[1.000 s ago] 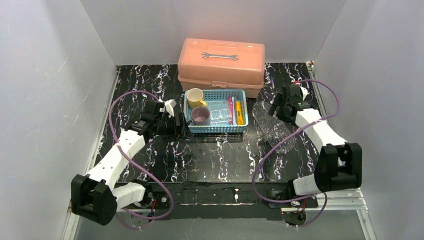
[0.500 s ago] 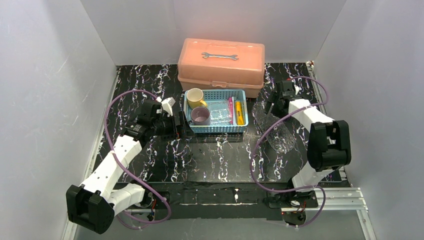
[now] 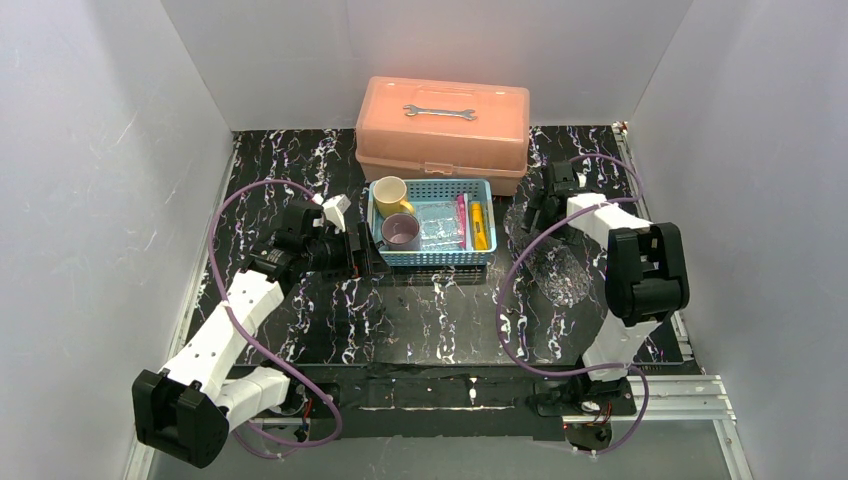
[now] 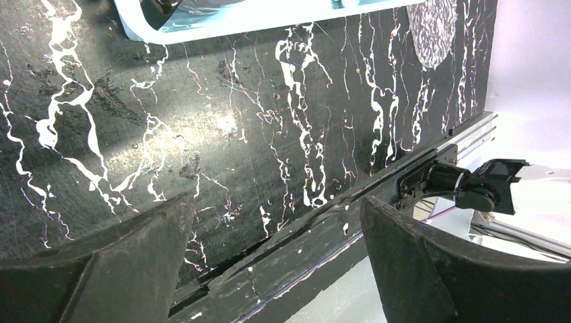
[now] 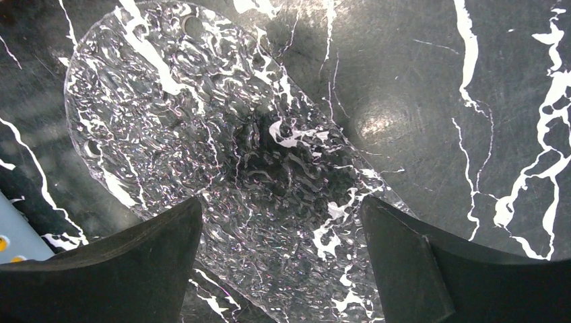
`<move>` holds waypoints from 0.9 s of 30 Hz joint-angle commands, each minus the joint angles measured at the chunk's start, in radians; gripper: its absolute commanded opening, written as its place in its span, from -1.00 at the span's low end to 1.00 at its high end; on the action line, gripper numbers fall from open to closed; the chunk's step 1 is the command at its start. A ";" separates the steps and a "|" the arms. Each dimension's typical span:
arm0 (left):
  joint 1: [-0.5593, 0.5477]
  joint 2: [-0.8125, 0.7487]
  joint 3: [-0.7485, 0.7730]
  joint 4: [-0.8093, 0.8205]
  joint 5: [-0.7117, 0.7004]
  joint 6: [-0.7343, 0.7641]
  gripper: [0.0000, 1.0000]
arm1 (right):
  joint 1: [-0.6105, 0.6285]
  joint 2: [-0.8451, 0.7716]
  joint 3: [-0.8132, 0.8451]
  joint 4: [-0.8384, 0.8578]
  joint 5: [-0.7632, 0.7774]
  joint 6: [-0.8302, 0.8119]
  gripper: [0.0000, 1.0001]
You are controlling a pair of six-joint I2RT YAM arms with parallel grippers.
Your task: Prepare toiletry sets of a toothbrush and toothpaste on the tray
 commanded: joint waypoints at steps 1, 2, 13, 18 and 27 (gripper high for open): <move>-0.001 -0.019 0.000 -0.021 0.015 0.011 0.86 | 0.022 0.022 0.041 -0.007 0.044 -0.035 0.91; -0.001 -0.019 0.000 -0.019 0.016 0.011 0.86 | 0.025 0.027 0.042 -0.010 0.050 -0.040 0.92; -0.001 -0.022 0.000 -0.020 0.020 0.011 0.86 | 0.080 0.063 0.031 -0.030 0.081 -0.093 0.93; -0.001 -0.022 0.000 -0.020 0.022 0.011 0.86 | 0.113 0.058 0.008 -0.041 0.086 -0.113 0.93; -0.001 -0.026 0.003 -0.025 0.015 0.014 0.86 | 0.180 0.007 -0.059 -0.085 0.076 -0.073 0.94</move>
